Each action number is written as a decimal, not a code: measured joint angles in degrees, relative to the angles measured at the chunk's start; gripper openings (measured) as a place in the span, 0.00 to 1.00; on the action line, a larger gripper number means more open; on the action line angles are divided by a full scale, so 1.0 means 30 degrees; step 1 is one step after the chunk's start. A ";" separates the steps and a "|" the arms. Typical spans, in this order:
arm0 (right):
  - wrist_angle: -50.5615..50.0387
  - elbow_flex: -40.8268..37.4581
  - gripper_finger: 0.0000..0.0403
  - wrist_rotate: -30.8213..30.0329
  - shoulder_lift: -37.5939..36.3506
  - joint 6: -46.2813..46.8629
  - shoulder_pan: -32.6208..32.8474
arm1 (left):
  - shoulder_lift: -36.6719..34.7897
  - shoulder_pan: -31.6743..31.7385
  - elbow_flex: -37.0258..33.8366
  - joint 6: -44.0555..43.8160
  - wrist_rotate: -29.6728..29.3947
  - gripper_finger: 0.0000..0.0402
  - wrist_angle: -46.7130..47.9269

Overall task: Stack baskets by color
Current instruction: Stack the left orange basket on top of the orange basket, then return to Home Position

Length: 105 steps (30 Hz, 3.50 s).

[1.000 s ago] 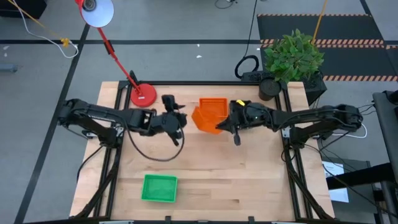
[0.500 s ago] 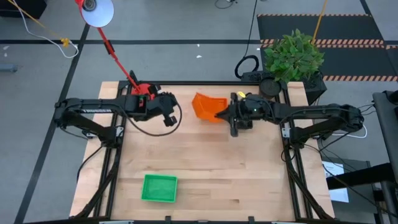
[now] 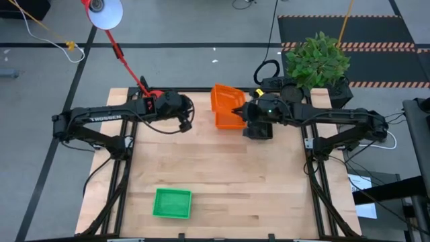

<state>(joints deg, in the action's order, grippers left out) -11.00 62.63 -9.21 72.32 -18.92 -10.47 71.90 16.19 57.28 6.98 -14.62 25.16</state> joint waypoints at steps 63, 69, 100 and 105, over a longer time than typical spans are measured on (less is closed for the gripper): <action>0.1702 -0.2796 0.03 -0.2420 0.5548 0.0146 -0.0520 | 0.0022 -0.0045 0.0000 0.0366 0.0504 0.23 0.0246; 0.1735 -0.2796 0.08 -0.2413 0.5548 0.0131 -0.0520 | 0.0022 -0.0045 0.0007 0.0370 0.0504 0.23 0.0200; -0.3829 -0.3519 0.11 -0.2416 0.3369 0.3421 -0.1465 | 0.0029 -0.0095 0.0007 0.0143 0.1242 0.23 -0.0055; -0.3266 -0.4248 0.03 -0.2413 0.3384 0.3279 -0.1856 | 0.0029 -0.0335 0.0007 0.0180 0.1390 0.23 -0.0308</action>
<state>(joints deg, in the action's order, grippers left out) -20.80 49.88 -16.45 82.48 -9.08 -16.04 71.99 15.19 57.30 7.52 -10.45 24.24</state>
